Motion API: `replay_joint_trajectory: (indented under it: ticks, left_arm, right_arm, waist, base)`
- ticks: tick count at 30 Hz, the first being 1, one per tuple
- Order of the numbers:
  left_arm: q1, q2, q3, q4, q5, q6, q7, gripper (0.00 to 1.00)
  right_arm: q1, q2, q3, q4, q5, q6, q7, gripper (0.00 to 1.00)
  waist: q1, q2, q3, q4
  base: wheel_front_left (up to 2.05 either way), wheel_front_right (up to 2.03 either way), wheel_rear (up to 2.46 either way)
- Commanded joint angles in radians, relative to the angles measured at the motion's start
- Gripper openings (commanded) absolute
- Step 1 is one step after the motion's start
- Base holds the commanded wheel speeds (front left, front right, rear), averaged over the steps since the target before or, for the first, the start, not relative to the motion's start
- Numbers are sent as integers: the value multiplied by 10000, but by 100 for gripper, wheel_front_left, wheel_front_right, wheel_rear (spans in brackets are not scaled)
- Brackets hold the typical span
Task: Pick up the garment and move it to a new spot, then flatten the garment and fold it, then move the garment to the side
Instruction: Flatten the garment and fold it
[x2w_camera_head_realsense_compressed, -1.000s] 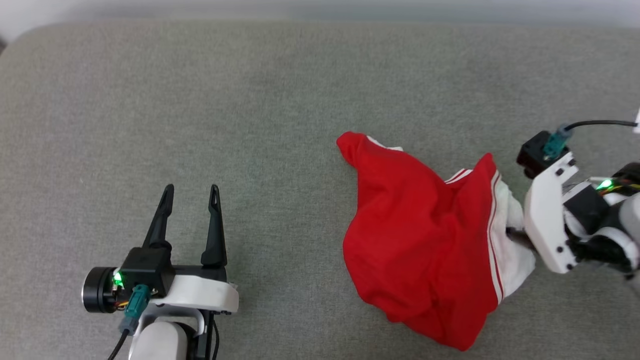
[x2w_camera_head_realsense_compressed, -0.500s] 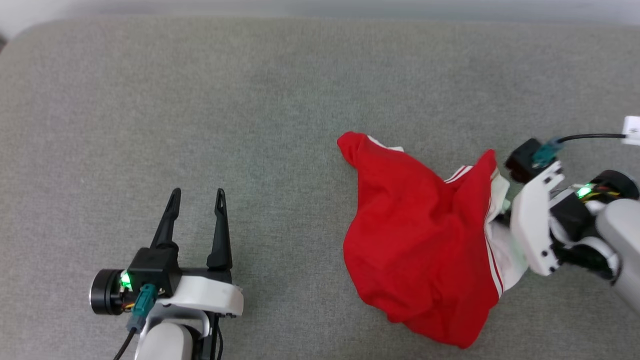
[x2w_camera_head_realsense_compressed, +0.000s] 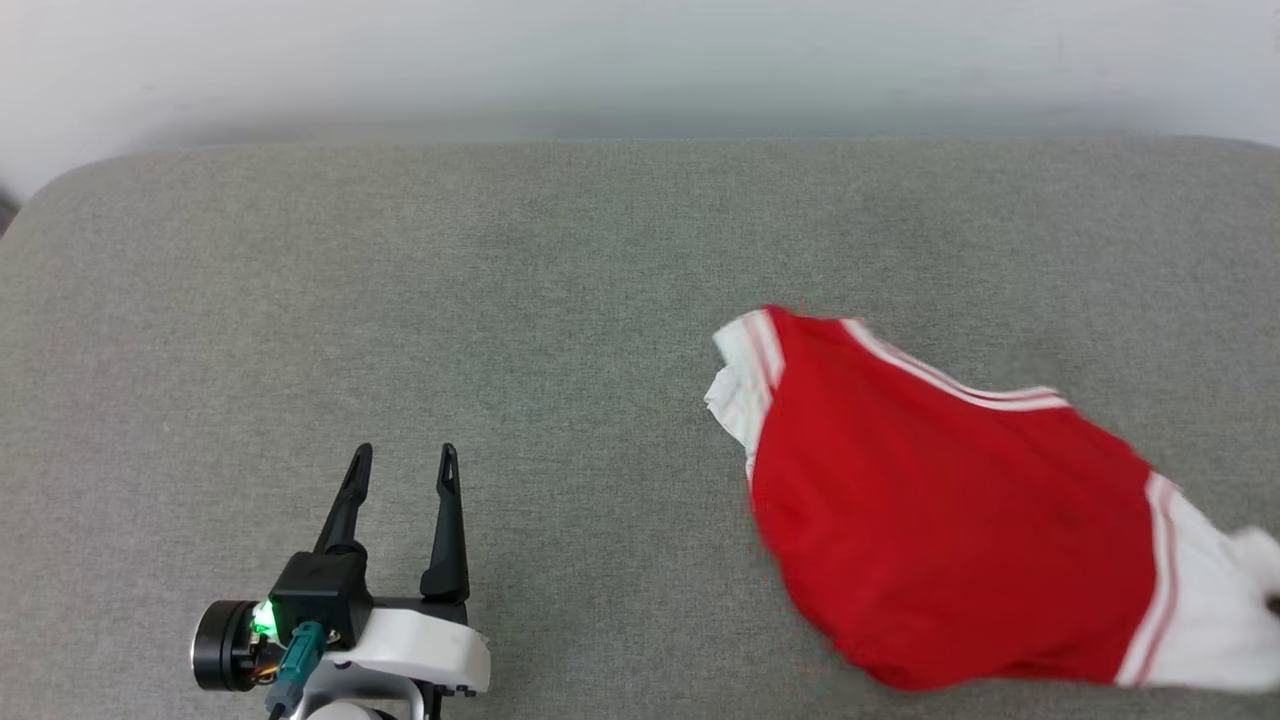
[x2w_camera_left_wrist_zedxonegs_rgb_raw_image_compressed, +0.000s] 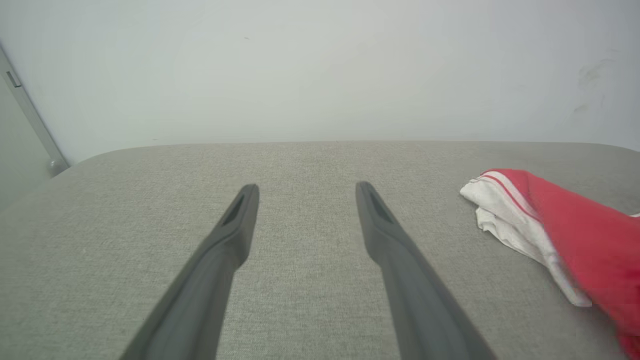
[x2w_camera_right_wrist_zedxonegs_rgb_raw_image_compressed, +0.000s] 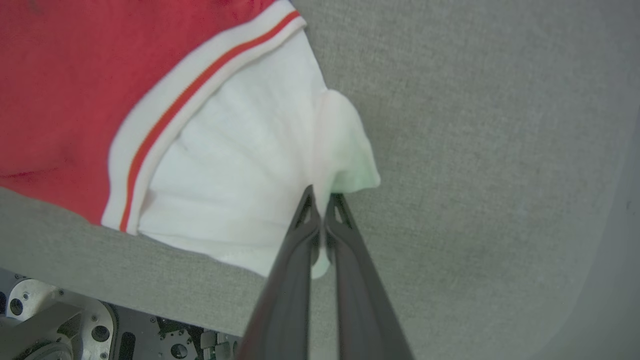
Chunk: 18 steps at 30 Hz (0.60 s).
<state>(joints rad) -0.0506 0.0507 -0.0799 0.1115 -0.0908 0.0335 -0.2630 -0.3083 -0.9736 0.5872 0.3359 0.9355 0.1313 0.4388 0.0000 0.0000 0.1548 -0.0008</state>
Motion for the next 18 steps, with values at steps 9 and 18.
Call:
replay_joint_trajectory:
  ticks: [9, 18]
  left_arm:
    - [-34, -6, -6, 123, 102, -108, -26, 100]
    - [91, -6, 164, 106, 234, -152, -26, 100]
  right_arm:
    - [1306, 973, -1150, 1174, -663, -10, -660, 100]
    - [462, 1434, -3207, 204, -2902, -10, -2719, 100]
  waist:
    - [0, 0, -71, -26]
    - [0, 0, -370, -160]
  base:
    - [0, 0, 0]
    - [0, 0, 0]
